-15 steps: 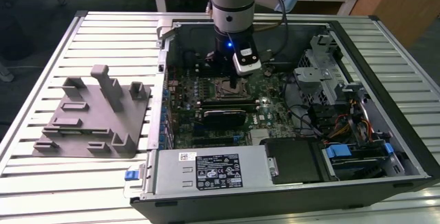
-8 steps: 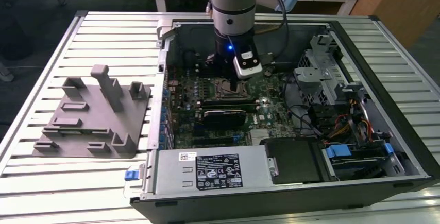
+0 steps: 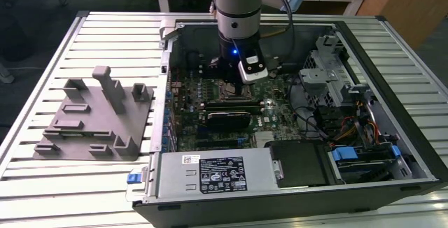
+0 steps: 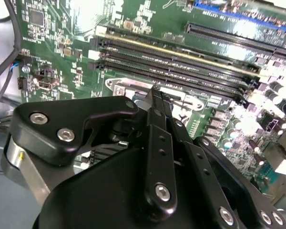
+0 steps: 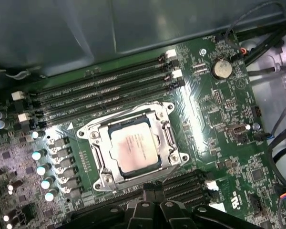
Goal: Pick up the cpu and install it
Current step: 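Install the second cpu locking lever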
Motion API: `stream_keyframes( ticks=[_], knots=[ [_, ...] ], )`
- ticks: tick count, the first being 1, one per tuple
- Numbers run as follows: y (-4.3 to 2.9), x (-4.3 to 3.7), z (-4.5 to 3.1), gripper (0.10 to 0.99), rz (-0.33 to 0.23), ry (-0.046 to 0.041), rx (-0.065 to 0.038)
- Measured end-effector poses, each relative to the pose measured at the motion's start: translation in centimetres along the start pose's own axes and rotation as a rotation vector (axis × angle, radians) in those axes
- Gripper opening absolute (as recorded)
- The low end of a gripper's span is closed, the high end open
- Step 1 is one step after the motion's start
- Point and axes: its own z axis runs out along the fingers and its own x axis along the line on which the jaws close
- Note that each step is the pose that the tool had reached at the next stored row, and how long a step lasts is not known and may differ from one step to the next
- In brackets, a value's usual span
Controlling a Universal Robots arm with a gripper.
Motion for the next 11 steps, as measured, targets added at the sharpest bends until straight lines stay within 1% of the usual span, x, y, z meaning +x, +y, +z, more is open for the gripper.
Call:
stream_keyframes(
  ticks=[6,7,11],
  knots=[
    [-0.08,-0.02,0.01,0.106,0.0,0.0007,0.0],
    [-0.08,-0.02,0.05,0.106,-0.001,0.0049,0.001],
    [-0.11,0.01,0.32,0.106,-0.026,0.0284,0.006]
  ],
)
